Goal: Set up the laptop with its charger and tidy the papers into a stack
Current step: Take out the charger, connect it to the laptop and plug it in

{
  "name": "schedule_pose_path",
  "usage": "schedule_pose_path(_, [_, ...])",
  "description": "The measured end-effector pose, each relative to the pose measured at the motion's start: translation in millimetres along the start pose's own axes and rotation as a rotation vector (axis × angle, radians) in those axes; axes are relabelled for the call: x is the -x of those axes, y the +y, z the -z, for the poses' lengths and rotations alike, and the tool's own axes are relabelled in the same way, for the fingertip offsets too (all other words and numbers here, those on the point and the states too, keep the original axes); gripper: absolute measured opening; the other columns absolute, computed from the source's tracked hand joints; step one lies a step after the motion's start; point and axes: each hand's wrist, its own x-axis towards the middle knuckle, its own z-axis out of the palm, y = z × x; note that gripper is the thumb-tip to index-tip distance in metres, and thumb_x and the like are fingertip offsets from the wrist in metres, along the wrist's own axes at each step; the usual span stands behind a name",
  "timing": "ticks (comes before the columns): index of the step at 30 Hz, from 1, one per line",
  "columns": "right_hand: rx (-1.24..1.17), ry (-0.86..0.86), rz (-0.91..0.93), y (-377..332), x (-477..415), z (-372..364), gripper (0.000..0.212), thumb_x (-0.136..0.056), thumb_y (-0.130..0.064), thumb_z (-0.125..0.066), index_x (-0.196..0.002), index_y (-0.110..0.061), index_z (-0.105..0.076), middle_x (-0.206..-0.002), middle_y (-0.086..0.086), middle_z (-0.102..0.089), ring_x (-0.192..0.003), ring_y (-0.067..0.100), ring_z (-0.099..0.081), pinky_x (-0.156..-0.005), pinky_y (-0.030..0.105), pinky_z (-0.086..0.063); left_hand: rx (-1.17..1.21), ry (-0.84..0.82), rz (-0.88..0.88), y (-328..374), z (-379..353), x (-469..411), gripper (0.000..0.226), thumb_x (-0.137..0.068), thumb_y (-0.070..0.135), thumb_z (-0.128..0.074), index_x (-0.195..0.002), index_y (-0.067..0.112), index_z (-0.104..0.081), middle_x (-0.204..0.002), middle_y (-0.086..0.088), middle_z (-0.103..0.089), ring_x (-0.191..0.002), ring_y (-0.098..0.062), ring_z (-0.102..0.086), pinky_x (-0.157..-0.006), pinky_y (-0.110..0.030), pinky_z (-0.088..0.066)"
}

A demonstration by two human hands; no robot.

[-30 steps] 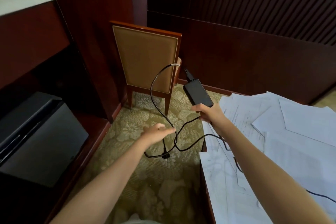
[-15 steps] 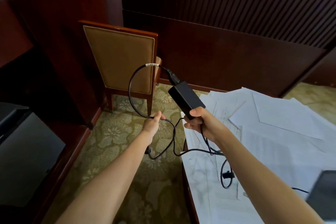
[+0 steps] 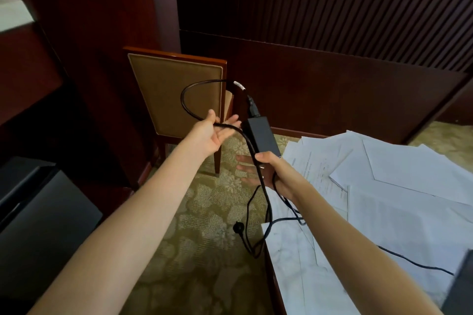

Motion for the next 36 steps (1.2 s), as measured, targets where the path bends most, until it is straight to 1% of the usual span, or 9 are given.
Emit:
schedule_pose_path(2, [0.032,0.001,-0.011,-2,2,0,0.031,-0.069,-0.015,-0.07,-0.096,-0.001,-0.063,-0.096,0.012,-0.072,-0.077,0.018,-0.071,-0.069,0.031,-0.059,0.2,0.024,-0.022,10,-2,3,0.025,-0.101,0.02,-0.034,-0.081,0.006,-0.038,-0.087,-0.028,-0.059,-0.104,-0.033,-0.063,-0.07,-0.039,-0.056])
schedule_pose_path(5, [0.219,0.041,-0.042,1,3,-1,0.01,-0.078,-0.011,-0.066,-0.082,-0.004,-0.061,-0.074,0.006,-0.068,-0.058,0.011,-0.064,-0.062,0.023,-0.055,0.396,0.058,-0.093,19,-2,-2,0.026,-0.101,0.024,-0.035,-0.086,0.004,-0.042,-0.119,-0.03,-0.054,-0.115,-0.036,-0.057,-0.089,-0.042,-0.051])
schedule_pose_path(7, [0.253,0.053,-0.033,5,1,-4,0.019,-0.066,-0.019,-0.072,-0.074,-0.007,-0.061,-0.066,0.005,-0.061,-0.053,0.012,-0.058,-0.061,0.024,-0.047,0.154,0.053,-0.081,10,5,-3,0.039,-0.098,0.039,-0.035,-0.11,0.003,-0.043,-0.124,-0.024,-0.054,-0.108,-0.033,-0.06,-0.082,-0.043,-0.054])
schedule_pose_path(10, [0.208,0.111,0.004,7,-3,-9,0.013,-0.074,-0.01,-0.068,-0.078,-0.004,-0.057,-0.056,0.002,-0.057,-0.047,0.012,-0.051,-0.052,0.022,-0.045,-0.366,-0.062,0.135,-30,23,9,0.061,-0.088,0.063,-0.035,-0.125,0.015,-0.047,-0.096,-0.011,-0.063,-0.077,-0.025,-0.062,-0.067,-0.041,-0.053])
schedule_pose_path(14, [0.197,0.2,0.034,4,-6,-6,0.008,-0.079,-0.005,-0.066,-0.083,-0.006,-0.06,-0.072,0.012,-0.059,-0.045,0.012,-0.05,-0.05,0.025,-0.042,-0.516,-0.266,0.252,-64,34,21,0.061,-0.09,0.065,-0.023,-0.123,0.023,-0.052,-0.1,-0.009,-0.057,-0.077,-0.02,-0.056,-0.09,-0.053,-0.043])
schedule_pose_path(20, [0.107,0.347,0.094,-3,-8,-7,0.012,-0.084,-0.004,-0.063,-0.074,-0.005,-0.056,-0.047,0.0,-0.053,-0.034,0.006,-0.045,-0.034,0.013,-0.036,-0.745,-0.242,-0.094,-96,44,35,0.042,-0.095,0.054,-0.021,-0.119,0.028,-0.043,-0.11,0.001,-0.06,-0.102,-0.018,-0.06,-0.093,-0.04,-0.037])
schedule_pose_path(24, [0.148,0.358,0.104,1,-8,0,0.017,-0.082,-0.005,-0.065,-0.068,-0.009,-0.057,-0.053,0.001,-0.052,-0.045,0.01,-0.049,-0.049,0.022,-0.044,-0.938,-0.217,-0.2,-100,35,29,0.011,-0.099,0.032,-0.039,-0.097,0.021,-0.039,-0.1,-0.002,-0.058,-0.095,-0.017,-0.059,-0.067,-0.018,-0.044])
schedule_pose_path(28, [0.147,0.318,0.097,3,-10,1,0.015,-0.083,-0.011,-0.065,-0.071,-0.005,-0.06,-0.048,0.002,-0.054,-0.041,0.01,-0.046,-0.066,0.032,-0.044,-1.035,-0.205,-0.322,-90,30,23,0.023,-0.101,0.026,-0.035,-0.12,0.018,-0.045,-0.106,0.003,-0.057,-0.101,-0.015,-0.058,-0.08,-0.024,-0.043])
schedule_pose_path(36, [0.088,0.312,0.122,-1,-8,-2,0.023,-0.088,-0.015,-0.06,-0.067,-0.007,-0.056,-0.05,0.003,-0.044,-0.037,0.008,-0.039,-0.041,0.018,-0.036,-1.24,-0.111,-0.579,-94,25,26,0.023,-0.094,0.026,-0.051,-0.079,0.009,-0.048,-0.092,0.003,-0.048,-0.067,-0.004,-0.055,-0.058,-0.005,-0.04])
